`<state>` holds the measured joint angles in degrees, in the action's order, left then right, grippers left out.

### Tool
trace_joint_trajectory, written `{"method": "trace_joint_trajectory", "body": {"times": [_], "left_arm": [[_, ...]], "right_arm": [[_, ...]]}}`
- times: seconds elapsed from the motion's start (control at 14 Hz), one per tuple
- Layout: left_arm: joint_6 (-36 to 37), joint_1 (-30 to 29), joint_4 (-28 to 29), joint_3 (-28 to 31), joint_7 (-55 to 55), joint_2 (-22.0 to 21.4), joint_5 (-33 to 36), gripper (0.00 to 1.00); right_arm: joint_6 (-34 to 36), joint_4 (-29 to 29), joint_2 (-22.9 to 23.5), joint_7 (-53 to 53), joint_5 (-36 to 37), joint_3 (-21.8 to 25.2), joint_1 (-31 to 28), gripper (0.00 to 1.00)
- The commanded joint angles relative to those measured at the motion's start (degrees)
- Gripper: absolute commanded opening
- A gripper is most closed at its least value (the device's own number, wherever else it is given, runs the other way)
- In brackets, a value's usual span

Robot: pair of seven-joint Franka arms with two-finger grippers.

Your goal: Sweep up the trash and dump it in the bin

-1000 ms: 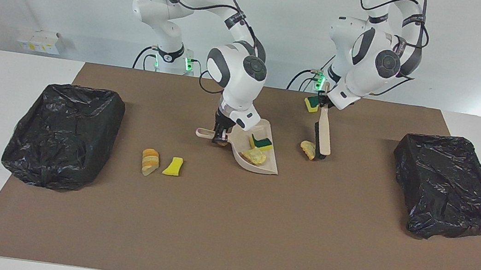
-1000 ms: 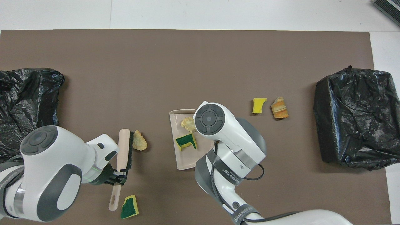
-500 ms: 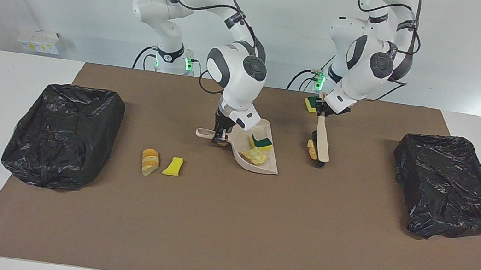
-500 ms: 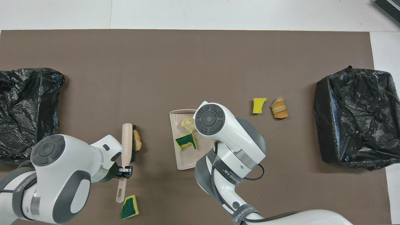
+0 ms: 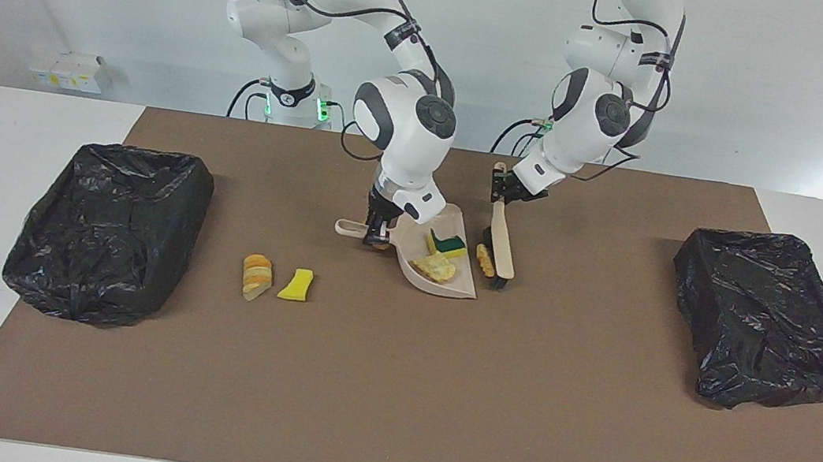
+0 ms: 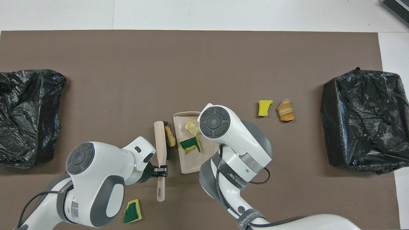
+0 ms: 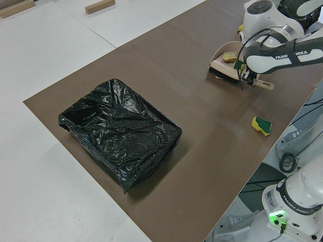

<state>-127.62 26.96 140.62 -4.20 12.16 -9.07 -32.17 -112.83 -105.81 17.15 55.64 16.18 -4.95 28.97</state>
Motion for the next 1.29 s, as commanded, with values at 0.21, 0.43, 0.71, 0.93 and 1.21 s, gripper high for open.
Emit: {"method": "trace_joint_trajectory", "body": {"times": [0.21,0.43,0.71,0.93,1.21], "left_arm": [[-2.11,3.19,-6.4,0.6,5.51,3.89,-15.36,0.0],[-0.01,1.35,-8.16,0.95,5.86,3.71,-15.38,0.0],[11.22,-7.77,-9.13,1.12,5.07,3.71,-14.41,0.0],[16.77,-16.3,-9.57,1.12,2.19,3.8,-9.32,0.0],[22.39,-21.59,-14.47,1.12,1.12,6.5,-1.96,0.0]], "right_arm": [[-0.99,-1.16,-0.36,-0.88,0.43,-0.32,-0.23,0.0],[-0.99,-1.16,-0.36,-1.23,0.35,-0.32,-0.23,0.0],[-0.99,-1.24,-0.36,-1.06,0.35,-0.41,-0.67,0.0],[-1.16,-1.16,-0.27,-0.01,0.43,-0.41,-0.76,0.0],[-2.48,-1.6,-0.36,0.61,0.35,-0.41,-0.76,0.0]]}}
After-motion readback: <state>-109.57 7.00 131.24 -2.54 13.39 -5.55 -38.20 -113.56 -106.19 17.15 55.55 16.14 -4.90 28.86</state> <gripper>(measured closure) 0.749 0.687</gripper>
